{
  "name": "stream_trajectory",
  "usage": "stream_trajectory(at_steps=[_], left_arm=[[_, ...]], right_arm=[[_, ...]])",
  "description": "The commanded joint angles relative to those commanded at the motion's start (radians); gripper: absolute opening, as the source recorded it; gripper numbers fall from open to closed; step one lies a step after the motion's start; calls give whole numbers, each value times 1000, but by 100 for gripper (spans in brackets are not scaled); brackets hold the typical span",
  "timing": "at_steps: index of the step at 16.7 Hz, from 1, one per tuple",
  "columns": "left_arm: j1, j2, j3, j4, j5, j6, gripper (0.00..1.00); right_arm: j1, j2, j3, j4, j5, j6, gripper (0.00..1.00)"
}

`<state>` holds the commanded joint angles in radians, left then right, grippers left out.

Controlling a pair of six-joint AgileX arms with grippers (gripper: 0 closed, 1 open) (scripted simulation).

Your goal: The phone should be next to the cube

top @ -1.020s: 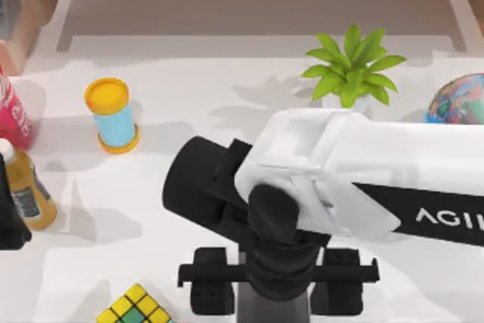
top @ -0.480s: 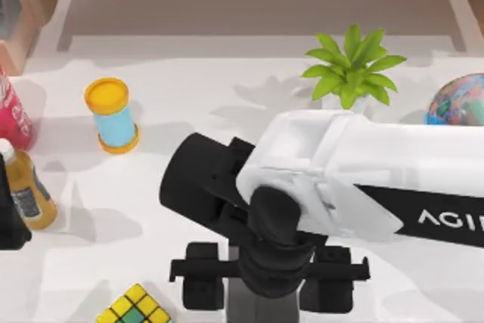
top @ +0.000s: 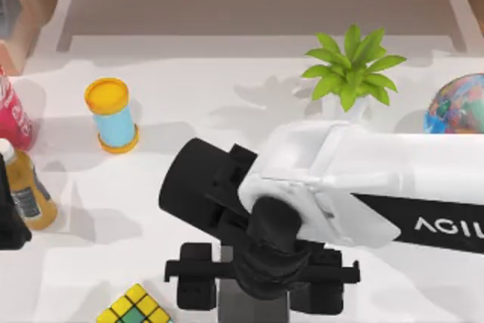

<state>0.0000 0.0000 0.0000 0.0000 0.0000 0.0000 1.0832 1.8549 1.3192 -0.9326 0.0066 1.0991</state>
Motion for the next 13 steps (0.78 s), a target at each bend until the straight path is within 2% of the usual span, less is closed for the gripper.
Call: stream_trajectory(at_steps=[13], left_arm=[[0,0,0,0,0,0,100]], right_arm=[[1,74,-83,61,1,0,0]])
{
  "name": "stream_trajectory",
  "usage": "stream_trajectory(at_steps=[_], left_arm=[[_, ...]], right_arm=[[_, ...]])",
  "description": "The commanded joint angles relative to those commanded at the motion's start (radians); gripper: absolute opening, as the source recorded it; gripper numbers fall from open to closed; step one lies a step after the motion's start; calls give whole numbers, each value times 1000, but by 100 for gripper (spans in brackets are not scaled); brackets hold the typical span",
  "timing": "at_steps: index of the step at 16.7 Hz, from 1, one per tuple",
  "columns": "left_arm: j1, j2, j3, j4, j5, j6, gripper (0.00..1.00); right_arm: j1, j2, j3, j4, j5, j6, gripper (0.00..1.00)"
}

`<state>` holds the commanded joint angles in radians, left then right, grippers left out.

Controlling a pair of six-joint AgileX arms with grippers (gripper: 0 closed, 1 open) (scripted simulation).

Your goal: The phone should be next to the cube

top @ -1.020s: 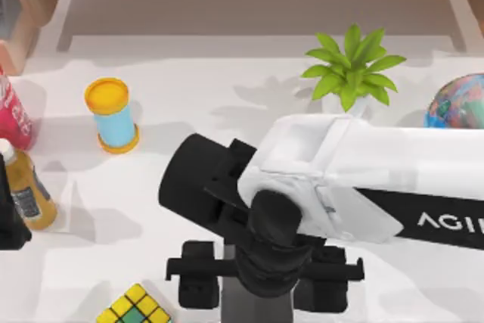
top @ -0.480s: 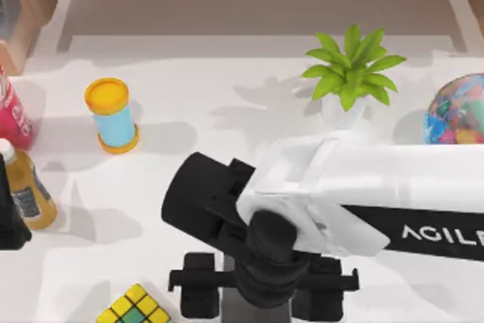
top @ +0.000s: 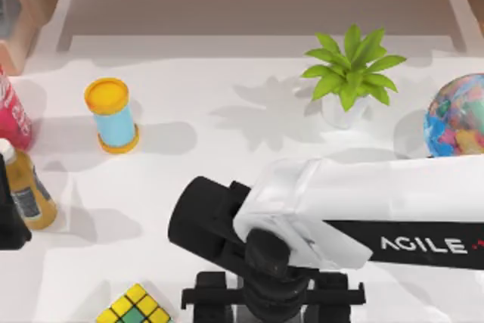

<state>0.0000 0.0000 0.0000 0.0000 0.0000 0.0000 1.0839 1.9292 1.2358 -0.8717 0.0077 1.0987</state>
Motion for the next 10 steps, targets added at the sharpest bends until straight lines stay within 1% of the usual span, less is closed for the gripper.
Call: stream_trajectory(at_steps=[1,10], left_arm=[[0,0,0,0,0,0,100],[0,0,0,0,0,0,100]], right_arm=[[0,0,0,0,0,0,0],[0,0,0,0,0,0,68]])
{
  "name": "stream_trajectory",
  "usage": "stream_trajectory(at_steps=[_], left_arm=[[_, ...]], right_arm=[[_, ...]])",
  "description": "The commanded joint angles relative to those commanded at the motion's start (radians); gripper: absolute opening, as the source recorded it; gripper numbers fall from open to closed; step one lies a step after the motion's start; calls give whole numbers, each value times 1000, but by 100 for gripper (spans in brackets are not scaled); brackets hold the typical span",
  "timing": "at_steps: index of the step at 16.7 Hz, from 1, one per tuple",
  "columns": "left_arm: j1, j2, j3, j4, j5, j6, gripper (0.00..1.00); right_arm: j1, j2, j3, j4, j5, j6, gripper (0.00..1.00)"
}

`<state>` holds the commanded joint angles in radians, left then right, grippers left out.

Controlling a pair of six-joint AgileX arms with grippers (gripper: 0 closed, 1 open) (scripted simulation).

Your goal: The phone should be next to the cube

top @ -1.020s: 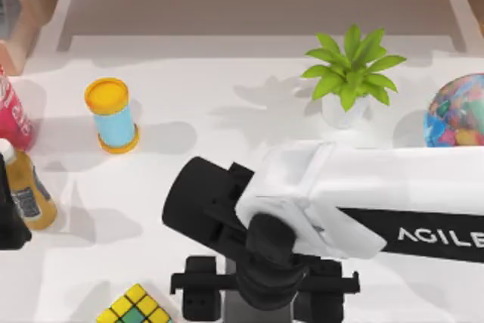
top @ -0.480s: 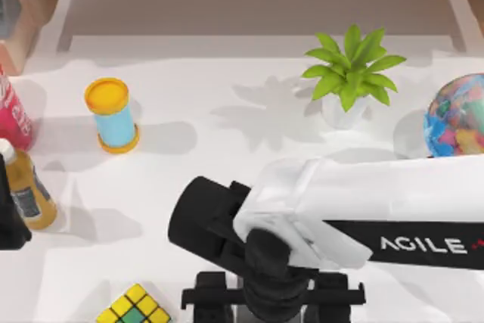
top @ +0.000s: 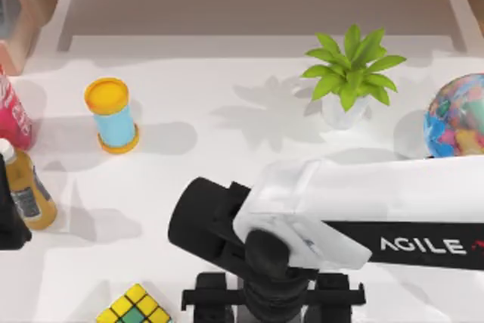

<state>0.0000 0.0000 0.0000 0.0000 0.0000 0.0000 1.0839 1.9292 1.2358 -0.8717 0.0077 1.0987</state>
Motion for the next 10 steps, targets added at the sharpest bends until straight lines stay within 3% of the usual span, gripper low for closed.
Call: stream_trajectory(at_steps=[4,10], left_arm=[[0,0,0,0,0,0,100],[0,0,0,0,0,0,100]], right_arm=[[0,0,0,0,0,0,98],[0,0,0,0,0,0,100]])
